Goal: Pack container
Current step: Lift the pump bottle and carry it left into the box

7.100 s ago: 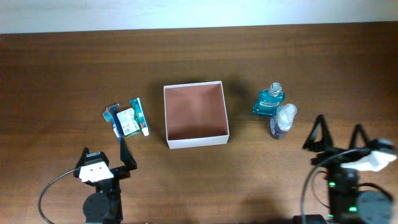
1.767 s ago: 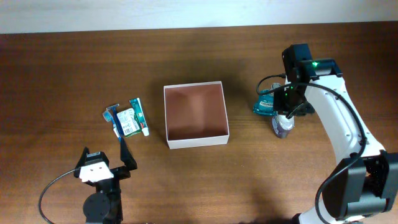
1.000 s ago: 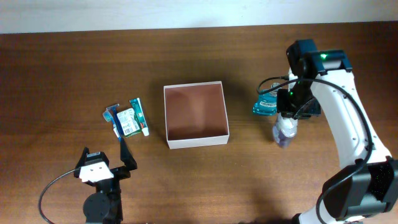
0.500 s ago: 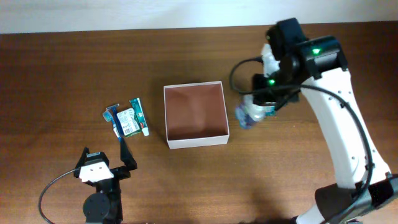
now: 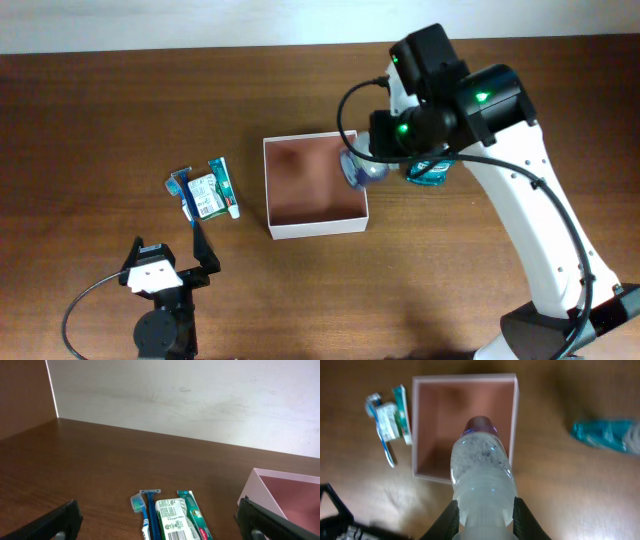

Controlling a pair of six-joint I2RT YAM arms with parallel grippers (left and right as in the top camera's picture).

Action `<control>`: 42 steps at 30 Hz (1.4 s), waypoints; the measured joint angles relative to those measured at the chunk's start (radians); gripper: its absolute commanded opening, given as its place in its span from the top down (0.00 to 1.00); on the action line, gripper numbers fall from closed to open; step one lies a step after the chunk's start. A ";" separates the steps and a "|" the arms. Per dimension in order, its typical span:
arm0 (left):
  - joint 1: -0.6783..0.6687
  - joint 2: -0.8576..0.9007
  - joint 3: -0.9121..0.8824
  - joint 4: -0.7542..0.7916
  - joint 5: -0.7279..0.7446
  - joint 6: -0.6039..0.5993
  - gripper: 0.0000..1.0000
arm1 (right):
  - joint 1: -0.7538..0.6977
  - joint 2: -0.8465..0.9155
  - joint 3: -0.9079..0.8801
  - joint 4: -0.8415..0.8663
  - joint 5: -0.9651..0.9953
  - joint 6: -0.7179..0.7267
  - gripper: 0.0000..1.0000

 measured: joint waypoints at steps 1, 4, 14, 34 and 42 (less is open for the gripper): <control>0.000 0.000 0.000 0.000 0.000 0.000 0.01 | 0.011 0.000 0.000 0.023 0.013 0.001 0.78; 0.000 0.000 0.000 0.000 0.000 0.000 0.01 | 0.041 0.005 0.000 0.072 0.057 0.001 0.78; 0.000 0.000 0.000 0.000 0.000 0.000 0.01 | 0.096 0.154 0.003 0.131 0.166 0.002 0.79; 0.000 0.000 0.000 0.000 0.000 0.000 0.00 | 0.103 0.287 0.003 0.216 0.285 0.001 0.79; 0.000 0.000 0.000 0.000 0.000 0.000 0.01 | 0.103 0.324 0.003 0.274 0.296 0.001 0.79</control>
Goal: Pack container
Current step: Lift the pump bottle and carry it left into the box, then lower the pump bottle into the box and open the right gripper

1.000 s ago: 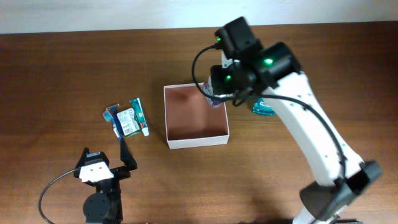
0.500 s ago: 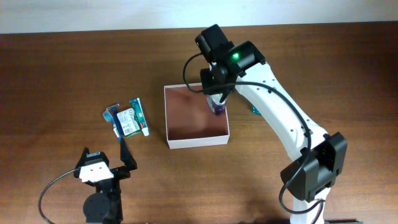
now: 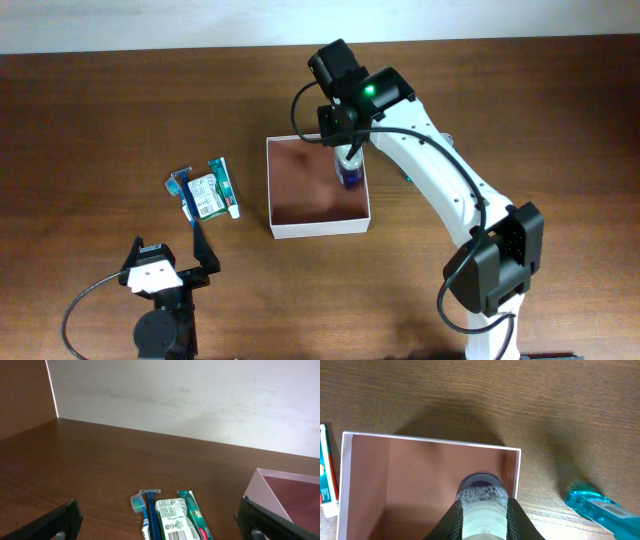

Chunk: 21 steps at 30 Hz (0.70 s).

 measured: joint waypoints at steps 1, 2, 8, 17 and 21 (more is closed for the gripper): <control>0.000 0.000 0.000 0.000 0.000 0.000 0.01 | 0.000 0.003 0.000 0.005 0.000 0.000 0.79; 0.000 0.000 0.000 0.000 0.000 0.000 0.00 | 0.000 0.006 0.000 0.008 0.000 0.000 0.79; 0.000 0.000 0.000 0.000 0.000 0.000 0.01 | 0.000 0.016 0.000 0.031 0.002 0.001 0.79; 0.000 0.000 0.000 0.000 0.000 0.000 0.01 | 0.001 0.023 -0.002 0.041 0.048 0.000 0.79; 0.000 0.000 0.000 0.000 0.000 0.000 0.01 | 0.001 0.042 -0.005 0.042 0.053 0.000 0.80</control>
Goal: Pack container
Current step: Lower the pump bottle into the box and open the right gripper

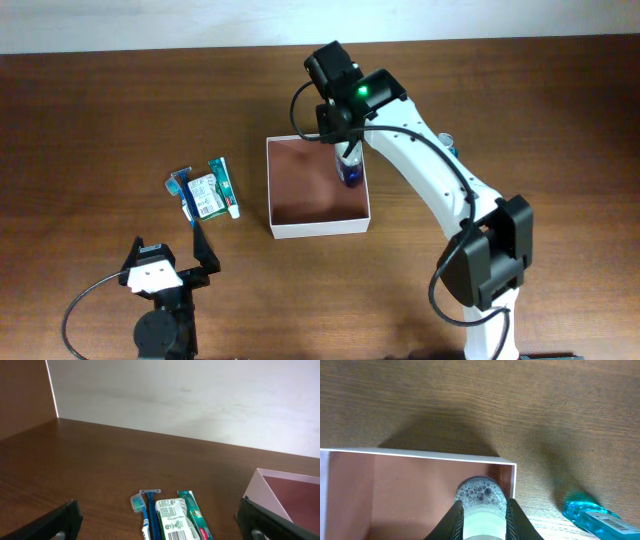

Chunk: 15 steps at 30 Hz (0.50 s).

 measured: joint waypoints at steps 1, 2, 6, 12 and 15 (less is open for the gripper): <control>0.000 0.000 0.000 0.000 0.000 0.000 0.01 | 0.000 0.004 -0.003 0.001 0.000 0.000 0.81; 0.000 0.000 0.000 0.000 0.000 0.000 0.01 | 0.000 0.007 -0.003 0.000 0.000 0.000 0.82; 0.000 0.000 0.000 0.000 0.000 0.000 0.01 | 0.000 0.014 -0.004 0.004 0.007 0.001 0.84; 0.000 0.000 0.000 0.000 0.000 0.000 0.01 | 0.000 0.028 -0.004 0.009 0.052 0.024 0.85; 0.000 0.000 0.000 0.000 0.000 0.000 0.01 | 0.000 0.029 -0.004 0.016 0.077 0.041 0.85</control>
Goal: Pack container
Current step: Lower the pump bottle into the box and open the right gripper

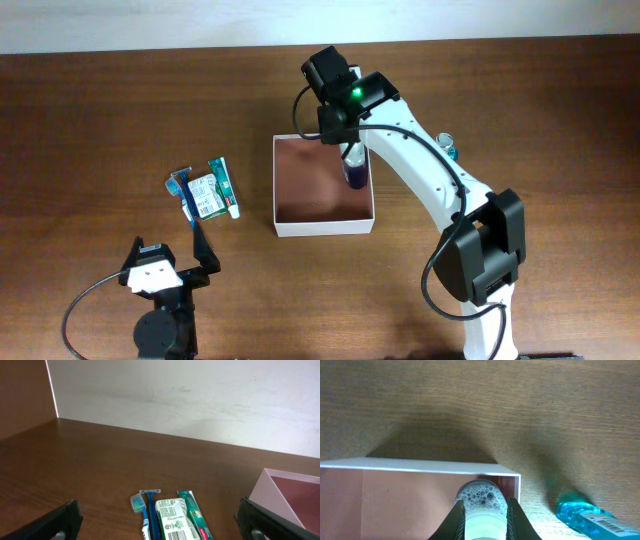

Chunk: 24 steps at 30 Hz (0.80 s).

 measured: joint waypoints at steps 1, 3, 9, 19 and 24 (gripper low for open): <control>0.000 0.000 0.000 0.000 0.000 0.000 0.00 | 0.000 0.000 0.000 0.002 0.006 0.004 0.85; 0.000 0.000 0.000 0.000 0.000 0.000 0.01 | 0.000 0.000 0.000 0.007 0.017 0.009 0.84; 0.000 0.000 0.000 0.000 0.000 0.000 0.01 | 0.000 0.001 0.000 0.021 0.032 0.038 0.84; 0.000 0.000 0.000 0.000 0.000 0.000 0.01 | 0.000 0.001 0.000 0.021 0.039 0.063 0.84; 0.000 0.000 0.000 0.000 0.000 0.000 0.01 | 0.000 0.001 -0.003 0.021 0.039 0.064 0.71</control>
